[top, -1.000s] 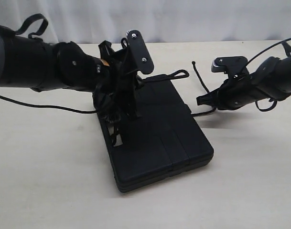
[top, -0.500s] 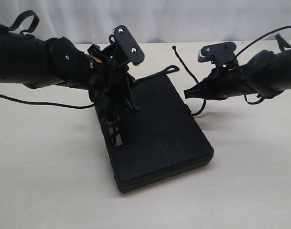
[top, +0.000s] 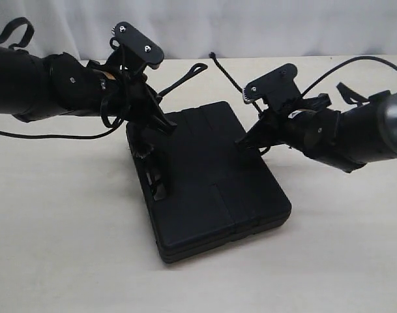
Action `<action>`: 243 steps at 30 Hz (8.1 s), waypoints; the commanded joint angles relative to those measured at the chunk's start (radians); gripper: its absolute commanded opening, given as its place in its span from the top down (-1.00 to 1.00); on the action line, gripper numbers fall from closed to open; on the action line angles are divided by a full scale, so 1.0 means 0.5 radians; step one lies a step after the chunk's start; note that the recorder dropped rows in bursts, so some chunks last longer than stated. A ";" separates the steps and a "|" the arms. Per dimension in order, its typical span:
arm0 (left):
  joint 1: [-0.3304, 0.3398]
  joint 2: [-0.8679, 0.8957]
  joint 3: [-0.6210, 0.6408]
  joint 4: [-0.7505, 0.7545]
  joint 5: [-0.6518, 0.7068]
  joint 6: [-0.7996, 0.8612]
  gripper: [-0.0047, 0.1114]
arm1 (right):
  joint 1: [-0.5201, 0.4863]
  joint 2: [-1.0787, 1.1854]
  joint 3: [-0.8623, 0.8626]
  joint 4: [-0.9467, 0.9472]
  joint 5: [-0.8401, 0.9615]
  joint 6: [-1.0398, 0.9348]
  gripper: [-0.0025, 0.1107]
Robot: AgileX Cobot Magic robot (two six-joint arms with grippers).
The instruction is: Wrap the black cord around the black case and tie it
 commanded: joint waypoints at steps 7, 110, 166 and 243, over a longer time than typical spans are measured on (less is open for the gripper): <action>-0.002 0.177 0.009 0.021 -0.315 -0.144 0.92 | 0.099 -0.104 0.259 -0.166 -0.229 -0.014 0.89; -0.118 -0.054 0.005 1.906 -0.002 -1.004 0.02 | -0.270 0.312 -0.929 -0.590 1.515 0.569 0.88; -0.304 0.151 0.008 2.017 0.341 -0.641 0.92 | -0.304 -0.337 -0.430 -0.429 0.997 0.539 0.88; -0.203 0.049 0.008 1.836 0.900 -0.479 0.92 | -0.856 0.201 -0.413 -0.368 0.865 0.684 0.88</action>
